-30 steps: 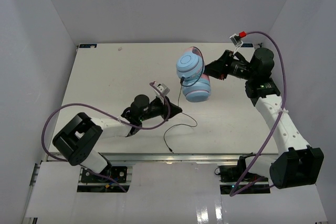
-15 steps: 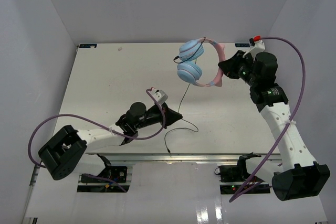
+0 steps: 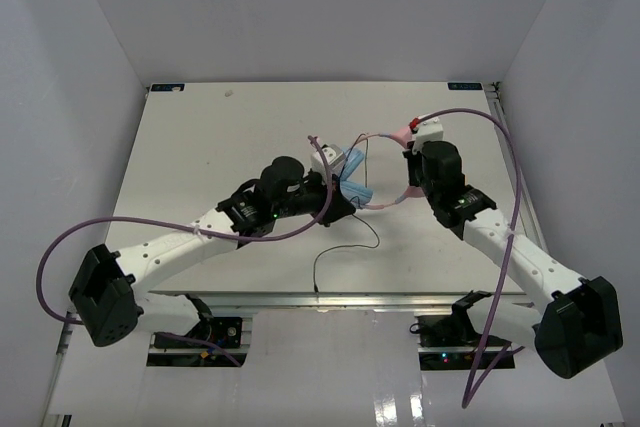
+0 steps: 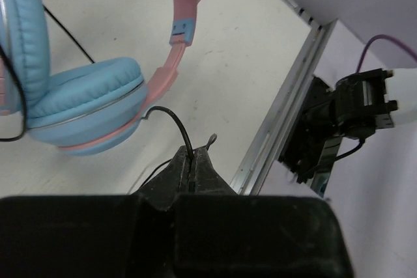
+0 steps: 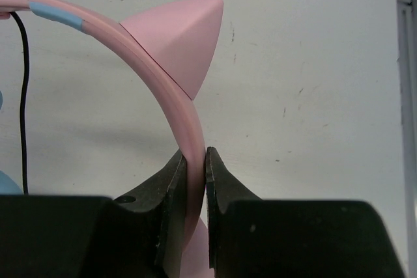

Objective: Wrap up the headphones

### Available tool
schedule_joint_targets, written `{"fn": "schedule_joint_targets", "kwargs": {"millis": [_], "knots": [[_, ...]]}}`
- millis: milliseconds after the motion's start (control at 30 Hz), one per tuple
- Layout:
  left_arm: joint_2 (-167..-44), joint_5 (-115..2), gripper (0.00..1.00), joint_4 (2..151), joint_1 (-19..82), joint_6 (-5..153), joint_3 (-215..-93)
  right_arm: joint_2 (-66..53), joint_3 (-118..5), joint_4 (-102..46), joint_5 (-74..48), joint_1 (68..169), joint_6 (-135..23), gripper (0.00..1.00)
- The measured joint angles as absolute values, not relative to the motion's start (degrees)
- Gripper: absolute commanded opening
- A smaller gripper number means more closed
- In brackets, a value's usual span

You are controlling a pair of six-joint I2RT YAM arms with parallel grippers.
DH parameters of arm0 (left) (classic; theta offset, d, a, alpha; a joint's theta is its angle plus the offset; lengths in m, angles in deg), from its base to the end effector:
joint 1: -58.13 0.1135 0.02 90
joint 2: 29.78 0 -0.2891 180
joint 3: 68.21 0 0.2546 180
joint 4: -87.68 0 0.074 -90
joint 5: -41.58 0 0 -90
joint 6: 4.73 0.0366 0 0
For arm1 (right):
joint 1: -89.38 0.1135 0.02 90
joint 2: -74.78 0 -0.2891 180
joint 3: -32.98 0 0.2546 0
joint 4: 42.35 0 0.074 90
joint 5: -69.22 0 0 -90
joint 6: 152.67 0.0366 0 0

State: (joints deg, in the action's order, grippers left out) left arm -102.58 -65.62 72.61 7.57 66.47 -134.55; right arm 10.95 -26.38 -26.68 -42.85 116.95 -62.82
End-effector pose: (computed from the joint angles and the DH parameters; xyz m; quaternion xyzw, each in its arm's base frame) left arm 0.1751 -0.2300 0.3210 0.3046 0.7632 -0.4182 0.3871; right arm 0.2259 0.1024 0.3160 -0.0864 0.8075 -0.0193 0.5832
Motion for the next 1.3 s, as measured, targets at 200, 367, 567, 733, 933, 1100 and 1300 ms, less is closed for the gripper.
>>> {"fn": "schedule_joint_targets", "kwargs": {"millis": [200, 367, 567, 733, 933, 1100, 1300], "knots": [[-107.91, -58.11, 0.0, 51.77, 7.39, 75.35, -148.88, 12.37, -23.71, -32.93, -40.71, 117.52, -76.97, 0.08], [-113.74, -54.15, 0.0, 38.7, 7.21, 82.59, -157.39, 15.69, -23.02, -33.12, -32.39, 117.52, -86.9, 0.08], [-118.6, -52.47, 0.0, 29.83, 6.74, 87.51, -161.34, 15.76, -24.33, -28.07, -21.38, 117.57, -97.24, 0.08], [-120.13, -49.38, 0.01, 24.19, 6.16, 91.13, -166.64, 15.82, -24.8, -25.91, -16.28, 117.55, -102.33, 0.08], [-120.13, -45.29, 0.07, 23.02, 6.0, 93.97, -167.6, 15.7, -25.92, -24.46, -12.16, 117.54, -104.87, 0.08], [-118.81, -41.69, 0.11, 25.83, 5.84, 95.34, -164.3, 13.42, -27.74, -21.27, -8.02, 117.48, -102.69, 0.08], [-115.38, -37.83, 0.22, 30.2, 5.82, 96.49, -158.58, 10.38, -30.55, -17.63, -2.95, 116.4, -98.77, 0.08]]}}
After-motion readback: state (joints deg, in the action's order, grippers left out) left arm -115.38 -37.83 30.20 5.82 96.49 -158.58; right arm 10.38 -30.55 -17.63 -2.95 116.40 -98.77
